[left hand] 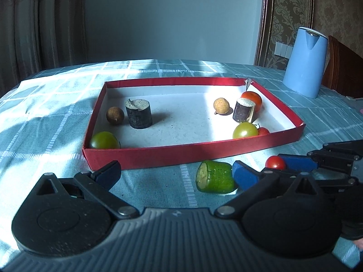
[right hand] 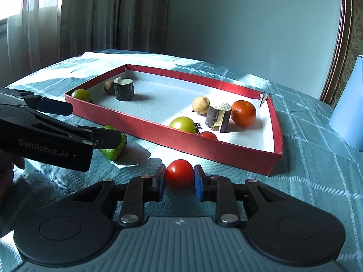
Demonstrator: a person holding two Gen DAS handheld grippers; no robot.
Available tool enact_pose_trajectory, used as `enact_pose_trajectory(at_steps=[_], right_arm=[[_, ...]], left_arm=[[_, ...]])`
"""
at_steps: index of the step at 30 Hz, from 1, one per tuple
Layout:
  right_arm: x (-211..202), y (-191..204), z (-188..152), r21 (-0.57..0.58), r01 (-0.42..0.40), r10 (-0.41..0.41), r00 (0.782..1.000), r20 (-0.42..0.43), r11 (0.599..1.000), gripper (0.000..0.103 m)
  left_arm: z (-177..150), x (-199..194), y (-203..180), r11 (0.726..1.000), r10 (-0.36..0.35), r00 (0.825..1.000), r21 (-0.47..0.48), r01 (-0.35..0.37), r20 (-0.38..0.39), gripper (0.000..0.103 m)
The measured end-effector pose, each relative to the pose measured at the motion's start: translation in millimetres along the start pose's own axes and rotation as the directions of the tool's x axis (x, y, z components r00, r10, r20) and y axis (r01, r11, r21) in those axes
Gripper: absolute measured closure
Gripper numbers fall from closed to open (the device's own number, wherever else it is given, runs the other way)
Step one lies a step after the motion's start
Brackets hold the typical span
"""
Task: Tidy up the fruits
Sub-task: 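Grasp the green cucumber slice with the left gripper while the right gripper grasps a red cherry tomato, then carry the cucumber slice into the box and open the left gripper while the right gripper carries the tomato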
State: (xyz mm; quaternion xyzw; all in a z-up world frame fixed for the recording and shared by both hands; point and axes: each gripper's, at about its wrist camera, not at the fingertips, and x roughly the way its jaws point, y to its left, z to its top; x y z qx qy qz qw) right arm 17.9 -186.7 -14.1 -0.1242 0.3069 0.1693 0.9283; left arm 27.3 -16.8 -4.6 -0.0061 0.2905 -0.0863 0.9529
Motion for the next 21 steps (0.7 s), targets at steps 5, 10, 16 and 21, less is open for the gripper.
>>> enact_pose_trajectory(at_steps=[5, 10, 16, 21], right_arm=[[-0.1, -0.1, -0.1, 0.0, 0.0, 0.0, 1.0, 0.0, 1.0, 0.078], [0.0, 0.0, -0.1, 0.0, 0.0, 0.0, 1.0, 0.0, 1.0, 0.078], [0.2, -0.3, -0.1, 0.0, 0.0, 0.0, 1.0, 0.0, 1.0, 0.078], [0.2, -1.0, 0.0, 0.001, -0.001, 0.001, 1.0, 0.0, 1.0, 0.078]], left_arm=[[3.0, 6.5, -7.6, 1.0, -0.002, 1.0, 0.007, 0.002, -0.023, 0.0], [7.2, 15.0, -6.6, 0.997, -0.061, 0.995, -0.048, 0.057, -0.076, 0.0], [4.3, 14.1, -11.1, 0.999, -0.034, 0.997, -0.017, 0.033, -0.071, 0.0], [3.6, 12.0, -21.1, 0.999, 0.007, 0.999, 0.049, -0.005, -0.039, 0.0]])
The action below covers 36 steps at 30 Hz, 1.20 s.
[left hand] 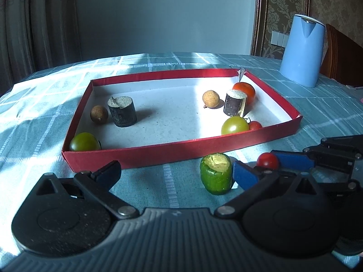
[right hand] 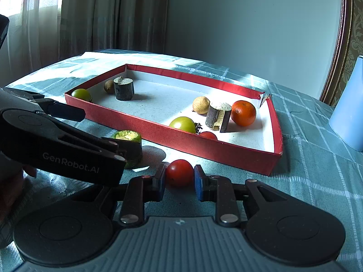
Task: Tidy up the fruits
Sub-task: 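Carry the cucumber slice into the box and open the left gripper while the right gripper carries the tomato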
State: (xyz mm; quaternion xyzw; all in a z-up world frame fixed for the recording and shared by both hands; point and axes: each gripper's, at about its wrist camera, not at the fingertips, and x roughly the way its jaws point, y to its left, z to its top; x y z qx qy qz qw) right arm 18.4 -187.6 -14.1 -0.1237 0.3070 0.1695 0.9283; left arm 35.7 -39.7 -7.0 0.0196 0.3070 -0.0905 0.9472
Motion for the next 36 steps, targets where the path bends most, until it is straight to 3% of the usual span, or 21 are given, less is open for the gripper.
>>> enact_pose_trajectory(at_steps=[3, 5, 11, 15, 18, 22, 29, 32, 36], right_arm=[[0.2, 0.3, -0.1, -0.001, 0.0, 0.0, 1.0, 0.0, 1.0, 0.078], [0.0, 0.8, -0.2, 0.002, -0.001, 0.001, 1.0, 0.0, 1.0, 0.078], [0.1, 0.3, -0.3, 0.0, -0.001, 0.001, 1.0, 0.0, 1.0, 0.078], [-0.4, 1.2, -0.5, -0.009, 0.004, -0.004, 1.0, 0.001, 1.0, 0.078], [-0.5, 1.6, -0.6, -0.01, 0.004, -0.004, 1.0, 0.001, 1.0, 0.078], [-0.3, 1.3, -0.4, -0.006, 0.001, -0.001, 1.0, 0.001, 1.0, 0.078], [-0.5, 1.8, -0.4, -0.007, 0.002, -0.002, 1.0, 0.001, 1.0, 0.078], [-0.5, 1.6, -0.3, -0.008, 0.002, -0.002, 1.0, 0.001, 1.0, 0.078], [-0.8, 1.5, -0.3, -0.01, 0.004, -0.004, 1.0, 0.001, 1.0, 0.078]], left_arm=[[1.2, 5.1, -0.5, 1.0, -0.008, 1.0, -0.001, 0.008, -0.021, 0.002], [1.1, 5.0, 4.9, 0.997, -0.067, 0.997, -0.027, 0.066, -0.034, 0.014], [-3.6, -7.7, -2.0, 0.997, -0.072, 0.997, 0.015, 0.072, 0.022, 0.031], [-3.2, -9.1, -5.1, 0.99, -0.14, 0.99, 0.022, 0.14, 0.009, 0.058], [-2.5, -6.7, -2.5, 0.984, -0.176, 0.984, -0.004, 0.176, -0.016, 0.065], [-3.9, -10.9, -7.7, 0.983, -0.18, 0.984, 0.034, 0.18, 0.004, 0.076], [-9.6, -18.2, -12.2, 0.992, -0.083, 0.996, 0.095, 0.079, 0.038, 0.076], [-13.8, -21.3, -12.7, 0.994, 0.028, 0.998, 0.104, -0.035, 0.064, 0.076], [-12.6, -18.9, 3.1, 0.997, 0.068, 0.997, 0.022, -0.069, 0.043, 0.075]])
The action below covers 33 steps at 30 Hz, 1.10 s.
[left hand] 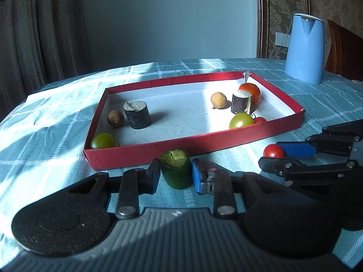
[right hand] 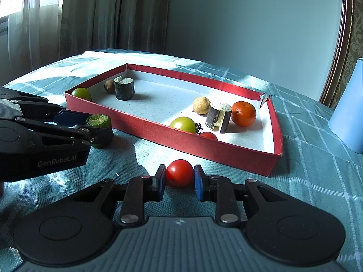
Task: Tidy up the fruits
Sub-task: 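Carry the cucumber slice into the box and open the left gripper while the right gripper carries the tomato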
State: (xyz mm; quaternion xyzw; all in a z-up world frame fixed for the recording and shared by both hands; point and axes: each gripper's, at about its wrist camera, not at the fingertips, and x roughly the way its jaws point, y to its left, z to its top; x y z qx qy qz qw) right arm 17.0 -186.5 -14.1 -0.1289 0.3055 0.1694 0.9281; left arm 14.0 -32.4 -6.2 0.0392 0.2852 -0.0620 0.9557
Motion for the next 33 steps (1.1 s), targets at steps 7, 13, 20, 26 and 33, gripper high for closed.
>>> enact_pose_trajectory(at_steps=[7, 13, 20, 26, 33], right_arm=[[0.0, 0.5, -0.2, -0.001, 0.001, -0.001, 1.0, 0.0, 1.0, 0.078], [-0.4, 0.6, -0.2, -0.001, 0.001, -0.001, 1.0, 0.0, 1.0, 0.078], [-0.6, 0.7, -0.3, 0.001, 0.001, -0.001, 1.0, 0.001, 1.0, 0.078], [-2.1, -0.2, 0.4, 0.005, 0.001, -0.001, 1.0, 0.009, 1.0, 0.078], [-9.2, -0.4, 1.3, 0.011, -0.001, 0.001, 0.999, 0.051, 1.0, 0.078]], left_arm=[[-0.3, -1.9, -4.0, 0.999, 0.023, 1.0, 0.026, -0.024, 0.008, 0.075], [-0.3, -0.9, -2.9, 1.0, 0.023, 1.0, 0.018, -0.023, 0.004, 0.073], [-0.2, -0.4, -3.3, 0.999, 0.025, 1.0, 0.02, -0.025, 0.007, 0.073], [-1.0, -2.3, -4.1, 0.999, 0.023, 1.0, 0.031, -0.024, 0.015, 0.075], [-4.0, -13.0, -2.7, 1.0, 0.014, 0.999, 0.026, -0.015, 0.042, 0.076]])
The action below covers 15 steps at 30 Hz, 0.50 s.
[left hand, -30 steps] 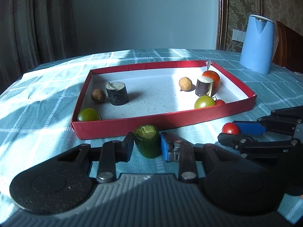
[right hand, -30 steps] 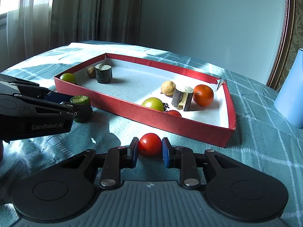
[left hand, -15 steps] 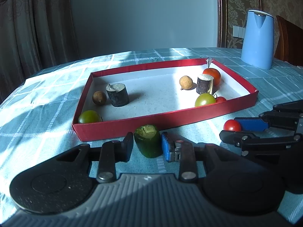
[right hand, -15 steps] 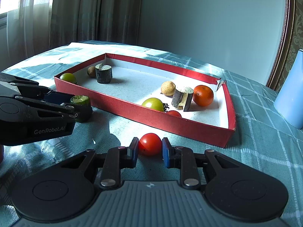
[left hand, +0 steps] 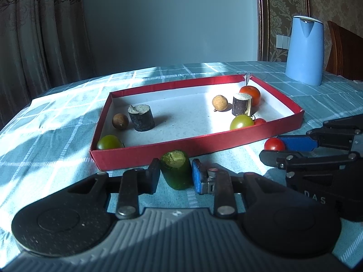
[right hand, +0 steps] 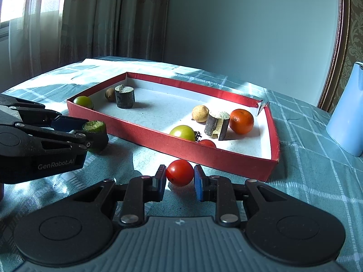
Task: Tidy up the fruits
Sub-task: 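Carry the cucumber slice into the box and open the left gripper while the right gripper carries the tomato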
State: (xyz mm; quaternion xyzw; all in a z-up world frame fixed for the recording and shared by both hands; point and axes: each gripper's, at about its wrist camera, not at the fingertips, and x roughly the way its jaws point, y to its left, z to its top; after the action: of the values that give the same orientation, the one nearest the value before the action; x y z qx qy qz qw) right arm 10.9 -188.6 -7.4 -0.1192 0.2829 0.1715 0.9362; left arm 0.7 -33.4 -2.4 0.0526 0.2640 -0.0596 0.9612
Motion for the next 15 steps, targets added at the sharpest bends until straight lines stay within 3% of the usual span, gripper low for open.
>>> enact_pose_trajectory(at_steps=[9, 15], right_arm=[[-12.0, -3.9, 16.8, 0.021, 0.005, -0.007, 0.994, 0.105, 1.0, 0.078], [9.6, -4.8, 42.5, 0.028, -0.003, 0.0, 0.996, 0.092, 1.0, 0.078]], left_arm=[[9.3, -11.2, 4.0, 1.0, 0.001, 0.999, 0.003, -0.001, 0.047, 0.076], [36.8, 4.1, 15.4, 0.999, -0.003, 0.999, -0.051, 0.005, 0.052, 0.076]])
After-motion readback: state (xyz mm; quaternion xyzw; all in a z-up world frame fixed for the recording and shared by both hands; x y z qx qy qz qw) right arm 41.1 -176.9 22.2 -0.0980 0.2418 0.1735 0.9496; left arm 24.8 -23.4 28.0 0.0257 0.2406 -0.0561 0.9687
